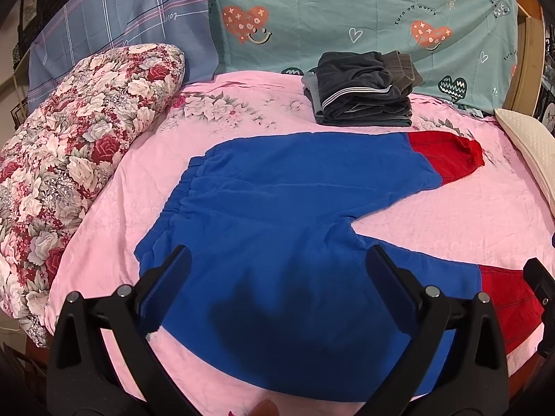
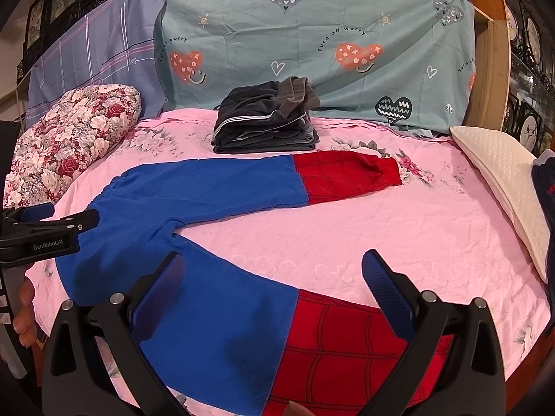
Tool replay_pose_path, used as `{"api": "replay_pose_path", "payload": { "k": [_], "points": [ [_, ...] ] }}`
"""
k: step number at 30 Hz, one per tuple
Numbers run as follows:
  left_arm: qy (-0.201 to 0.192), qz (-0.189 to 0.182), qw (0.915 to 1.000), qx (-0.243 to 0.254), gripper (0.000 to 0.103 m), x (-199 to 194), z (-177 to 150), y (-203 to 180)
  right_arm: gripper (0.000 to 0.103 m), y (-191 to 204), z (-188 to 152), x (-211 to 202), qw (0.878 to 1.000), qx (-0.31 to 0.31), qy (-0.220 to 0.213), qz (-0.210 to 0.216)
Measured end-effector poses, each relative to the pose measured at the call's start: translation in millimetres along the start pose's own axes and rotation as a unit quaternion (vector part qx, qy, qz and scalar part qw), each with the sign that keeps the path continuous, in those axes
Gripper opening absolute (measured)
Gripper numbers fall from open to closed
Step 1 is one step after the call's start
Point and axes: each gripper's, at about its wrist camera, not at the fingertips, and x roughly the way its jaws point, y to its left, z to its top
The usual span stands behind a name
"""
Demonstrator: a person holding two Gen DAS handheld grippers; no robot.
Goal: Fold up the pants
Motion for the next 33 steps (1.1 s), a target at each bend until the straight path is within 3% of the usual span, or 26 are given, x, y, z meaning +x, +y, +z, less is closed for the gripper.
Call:
{"api": "replay_pose_path", "payload": {
  "k": [33],
  "points": [
    [0.002, 0.000, 1.0000, 0.003, 0.101, 2.9, -4.8, 1.7, 0.102, 1.6, -2.5, 2.9, 1.000, -0.003, 0.004, 0.002]
  ]
}}
